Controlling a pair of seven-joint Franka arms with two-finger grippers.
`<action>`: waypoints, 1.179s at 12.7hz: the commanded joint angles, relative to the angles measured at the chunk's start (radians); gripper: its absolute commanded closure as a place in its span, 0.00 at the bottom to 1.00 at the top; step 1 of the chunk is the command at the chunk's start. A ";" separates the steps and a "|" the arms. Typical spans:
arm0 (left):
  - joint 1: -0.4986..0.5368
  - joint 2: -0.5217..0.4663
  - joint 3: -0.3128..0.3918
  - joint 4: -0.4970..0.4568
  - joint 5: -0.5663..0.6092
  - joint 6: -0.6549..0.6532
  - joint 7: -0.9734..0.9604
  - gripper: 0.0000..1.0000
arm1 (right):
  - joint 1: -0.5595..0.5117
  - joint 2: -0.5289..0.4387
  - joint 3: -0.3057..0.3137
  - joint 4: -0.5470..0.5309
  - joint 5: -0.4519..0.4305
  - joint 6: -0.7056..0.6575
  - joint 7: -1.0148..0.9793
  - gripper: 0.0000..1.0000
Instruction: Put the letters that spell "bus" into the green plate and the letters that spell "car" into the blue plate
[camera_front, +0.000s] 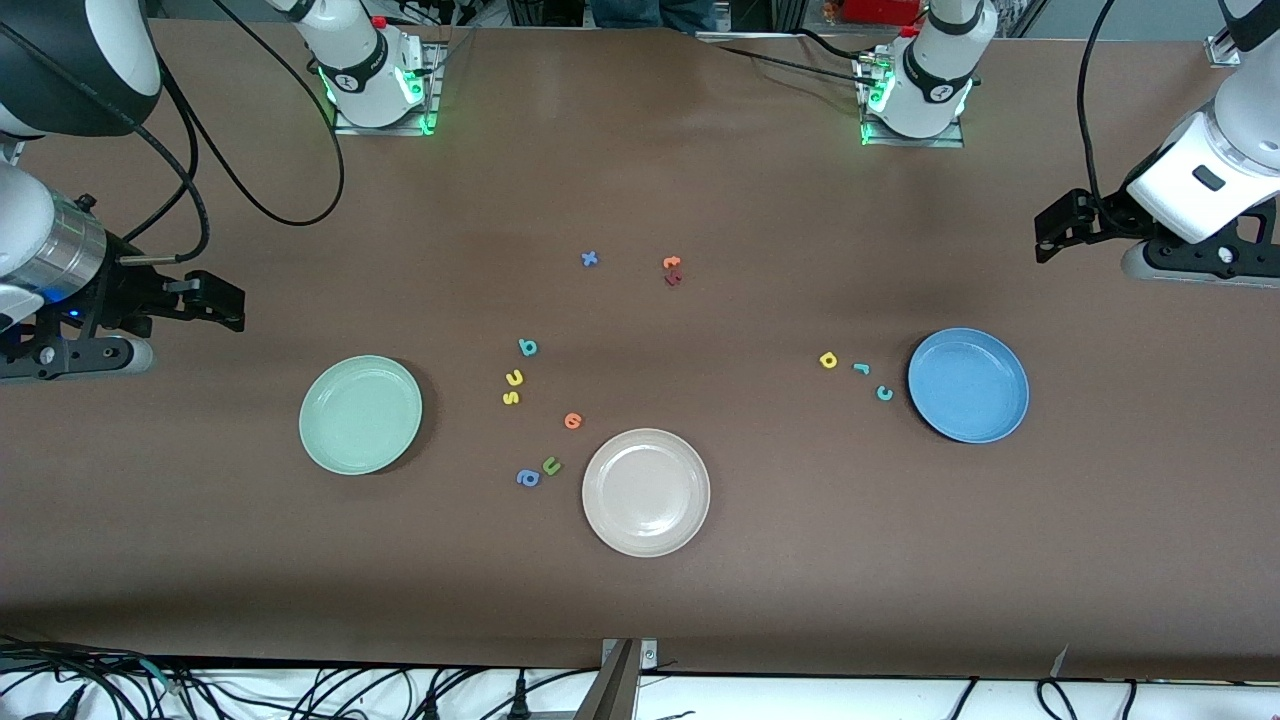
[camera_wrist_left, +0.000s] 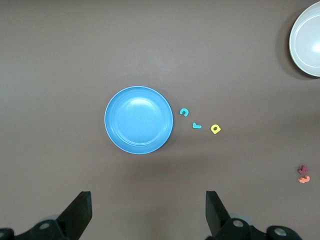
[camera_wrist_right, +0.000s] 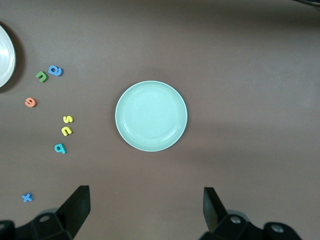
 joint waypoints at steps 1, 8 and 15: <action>0.012 0.010 -0.007 0.026 -0.017 -0.021 0.018 0.00 | -0.004 0.010 0.003 0.019 -0.002 -0.004 0.008 0.00; 0.012 0.010 -0.007 0.024 -0.017 -0.023 0.018 0.00 | -0.004 0.010 0.003 0.019 -0.002 -0.006 0.008 0.00; 0.006 0.031 -0.008 0.024 -0.017 -0.023 0.013 0.00 | -0.004 0.008 0.003 0.018 -0.002 -0.006 0.011 0.00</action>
